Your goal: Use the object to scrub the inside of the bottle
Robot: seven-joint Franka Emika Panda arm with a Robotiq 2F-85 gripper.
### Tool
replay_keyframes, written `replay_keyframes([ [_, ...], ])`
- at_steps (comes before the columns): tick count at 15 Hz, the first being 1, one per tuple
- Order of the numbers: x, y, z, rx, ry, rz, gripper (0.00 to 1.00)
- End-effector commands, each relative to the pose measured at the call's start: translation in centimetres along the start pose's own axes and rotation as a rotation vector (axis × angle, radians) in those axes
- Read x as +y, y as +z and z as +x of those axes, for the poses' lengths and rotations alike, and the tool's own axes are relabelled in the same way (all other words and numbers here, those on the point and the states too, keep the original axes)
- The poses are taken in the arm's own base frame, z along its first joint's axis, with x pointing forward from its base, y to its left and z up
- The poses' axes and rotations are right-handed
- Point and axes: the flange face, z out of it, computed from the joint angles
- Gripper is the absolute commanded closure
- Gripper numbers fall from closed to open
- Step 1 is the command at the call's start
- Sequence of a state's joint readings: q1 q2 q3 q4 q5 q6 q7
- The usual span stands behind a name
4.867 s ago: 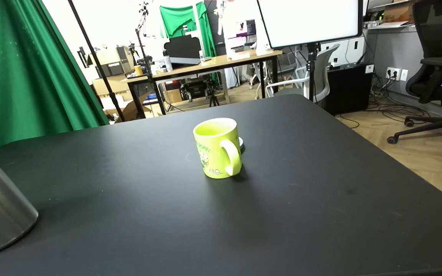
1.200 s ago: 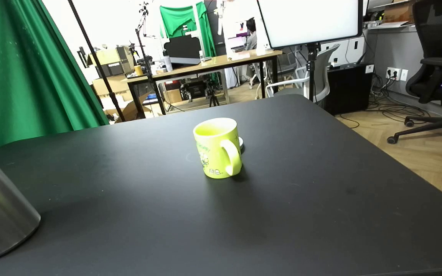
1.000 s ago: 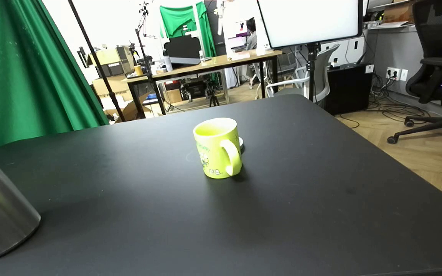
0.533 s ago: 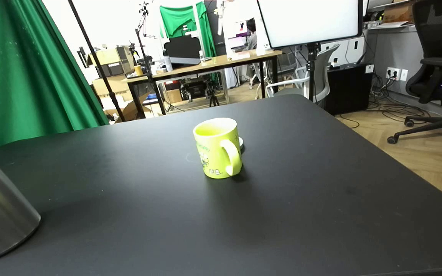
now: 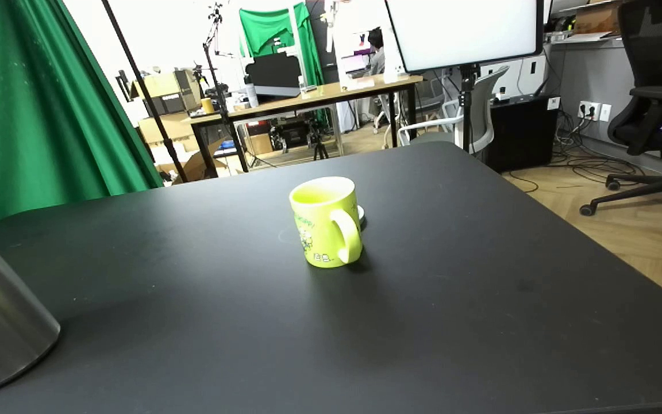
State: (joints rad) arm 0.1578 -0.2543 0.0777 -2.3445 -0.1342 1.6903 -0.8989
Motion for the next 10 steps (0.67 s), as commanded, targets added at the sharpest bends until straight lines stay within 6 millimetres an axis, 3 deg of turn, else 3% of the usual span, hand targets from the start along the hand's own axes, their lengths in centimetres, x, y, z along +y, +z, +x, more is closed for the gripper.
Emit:
replay_keyframes([
  [1,-1.4,-2.6,-0.8,0.022,0.017,-0.042,0.96],
  [10,-5.1,-7.1,-2.9,0.066,0.022,-0.148,0.96],
])
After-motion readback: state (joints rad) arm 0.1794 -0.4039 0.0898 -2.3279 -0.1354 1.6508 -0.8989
